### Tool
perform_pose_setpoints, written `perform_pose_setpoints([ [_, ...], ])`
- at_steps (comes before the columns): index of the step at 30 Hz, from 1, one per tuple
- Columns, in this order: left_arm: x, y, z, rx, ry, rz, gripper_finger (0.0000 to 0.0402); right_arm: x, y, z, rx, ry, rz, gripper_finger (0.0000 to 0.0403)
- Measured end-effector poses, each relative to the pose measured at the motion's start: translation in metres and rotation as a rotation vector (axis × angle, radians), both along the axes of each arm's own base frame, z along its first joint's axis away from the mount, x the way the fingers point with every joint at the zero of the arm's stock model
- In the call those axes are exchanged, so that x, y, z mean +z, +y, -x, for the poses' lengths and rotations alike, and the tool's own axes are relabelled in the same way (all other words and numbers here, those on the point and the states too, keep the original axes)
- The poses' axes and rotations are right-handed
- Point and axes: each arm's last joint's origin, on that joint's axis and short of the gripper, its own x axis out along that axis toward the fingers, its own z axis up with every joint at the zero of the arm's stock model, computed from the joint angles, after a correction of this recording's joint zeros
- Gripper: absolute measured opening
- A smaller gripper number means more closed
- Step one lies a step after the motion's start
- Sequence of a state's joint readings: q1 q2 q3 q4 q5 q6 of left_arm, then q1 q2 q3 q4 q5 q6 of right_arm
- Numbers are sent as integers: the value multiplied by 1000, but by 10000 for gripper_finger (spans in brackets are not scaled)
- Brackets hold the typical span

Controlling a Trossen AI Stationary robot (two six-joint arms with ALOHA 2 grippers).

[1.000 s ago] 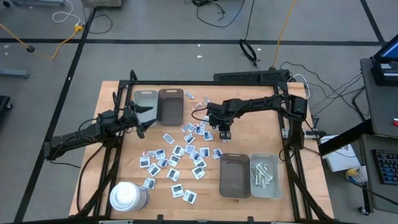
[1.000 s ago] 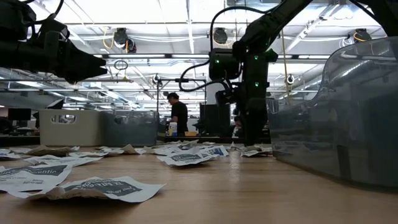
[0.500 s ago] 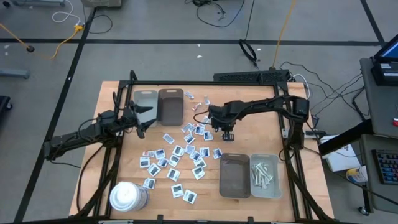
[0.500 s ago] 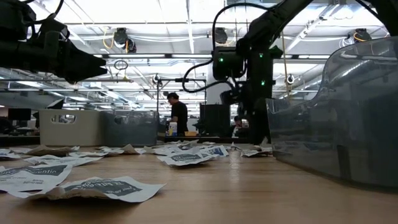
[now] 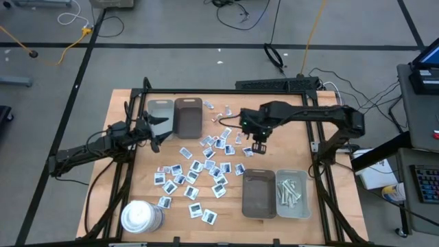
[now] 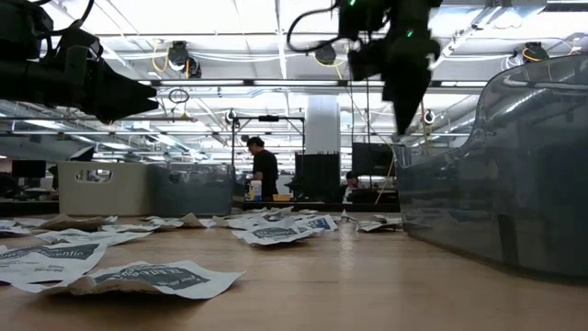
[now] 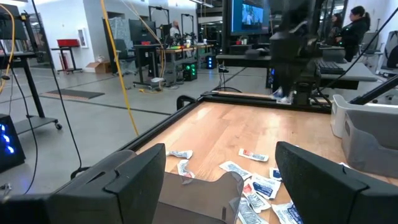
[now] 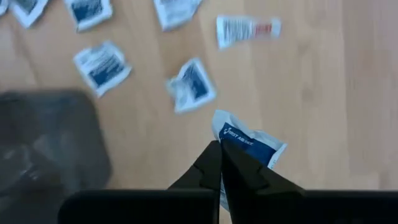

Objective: Pick & Place First Aid Supplies
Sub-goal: Put the white alcohol pad into the bottom black bin

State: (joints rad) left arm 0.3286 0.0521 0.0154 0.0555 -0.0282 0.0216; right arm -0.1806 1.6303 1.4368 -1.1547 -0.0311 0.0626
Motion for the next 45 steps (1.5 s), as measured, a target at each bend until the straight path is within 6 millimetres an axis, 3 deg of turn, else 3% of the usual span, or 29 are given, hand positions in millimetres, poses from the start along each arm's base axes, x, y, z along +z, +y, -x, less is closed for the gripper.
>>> perform_pose_setpoints([
  [9, 0, 0, 0, 0, 0, 0, 306, 22, 27, 18, -108, -22, -24, 0],
  [21, 0, 0, 0, 0, 0, 0, 305, 23, 112, 22, 24, -20, -57, 0],
  [28, 0, 0, 0, 0, 0, 0, 305, 21, 151, 28, 55, -63, -90, 0],
  [35, 0, 0, 0, 0, 0, 0, 306, -16, 176, 23, 110, -59, -96, 0],
  [45, 0, 0, 0, 0, 0, 0, 306, -78, 182, 21, 152, -68, -93, 0],
])
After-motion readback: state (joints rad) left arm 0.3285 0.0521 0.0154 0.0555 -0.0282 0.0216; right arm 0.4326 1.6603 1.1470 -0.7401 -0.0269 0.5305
